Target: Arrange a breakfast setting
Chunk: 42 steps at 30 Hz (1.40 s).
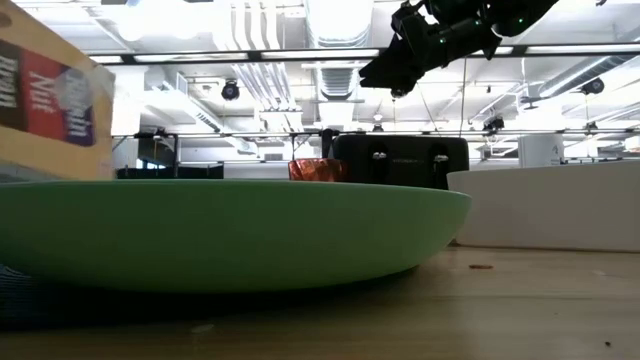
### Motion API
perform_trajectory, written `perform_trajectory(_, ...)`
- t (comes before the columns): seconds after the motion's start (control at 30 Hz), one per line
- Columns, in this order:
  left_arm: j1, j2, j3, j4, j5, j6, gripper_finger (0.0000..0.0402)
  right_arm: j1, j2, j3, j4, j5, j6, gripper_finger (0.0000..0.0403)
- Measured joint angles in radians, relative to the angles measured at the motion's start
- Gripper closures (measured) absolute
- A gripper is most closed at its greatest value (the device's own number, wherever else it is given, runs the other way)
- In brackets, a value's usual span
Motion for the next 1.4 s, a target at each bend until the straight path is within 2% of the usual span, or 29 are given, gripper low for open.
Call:
perform_trajectory(0.13, 0.000, -0.006, -0.012, -0.009, -0.091, -0.007, 0.0402, 0.000, 0.000, 0.000, 0.000, 0.000, 0.001, 0.0170)
perform_trajectory(0.3, -0.002, -0.004, -0.005, -0.006, -0.052, -0.001, 0.0402, 0.000, 0.000, 0.000, 0.000, 0.000, 0.000, 0.0170)
perform_trajectory(0.4, 0.001, -0.008, -0.011, -0.006, -0.089, -0.011, 0.0402, 0.000, 0.000, 0.000, 0.000, 0.000, 0.000, 0.0170)
perform_trajectory(0.53, -0.002, -0.005, 0.007, -0.001, -0.066, 0.005, 0.0402, 0.000, 0.000, 0.000, 0.000, 0.000, -0.002, 0.0170)
perform_trajectory(0.63, 0.001, -0.011, 0.000, -0.009, -0.114, -0.017, 0.0402, 0.000, 0.000, 0.000, 0.000, 0.000, -0.002, 0.0170)
perform_trajectory(0.73, -0.001, -0.008, 0.013, -0.006, -0.043, -0.008, 0.0402, 0.000, 0.000, 0.000, 0.000, 0.000, -0.003, 0.0170)
perform_trajectory(0.87, 0.001, -0.017, -0.001, -0.012, -0.095, -0.026, 0.0402, 0.000, 0.000, 0.000, 0.000, 0.000, -0.004, 0.0170)
perform_trajectory(1.0, -0.003, -0.016, 0.002, -0.004, -0.018, -0.021, 0.0402, 0.000, 0.000, 0.000, 0.000, 0.000, -0.005, 0.0170)
perform_trajectory(1.23, -0.002, -0.028, 0.011, -0.004, -0.052, -0.052, 0.0402, 0.000, 0.000, 0.000, 0.000, 0.000, -0.005, 0.0170)
perform_trajectory(1.33, 0.000, -0.034, -0.006, -0.005, -0.112, -0.053, 0.0402, 0.000, 0.000, 0.000, 0.000, 0.000, -0.004, 0.0170)
perform_trajectory(1.4, 0.000, -0.034, -0.010, -0.010, -0.081, -0.045, 0.0402, 0.000, 0.000, 0.000, 0.000, 0.000, -0.001, 0.0170)
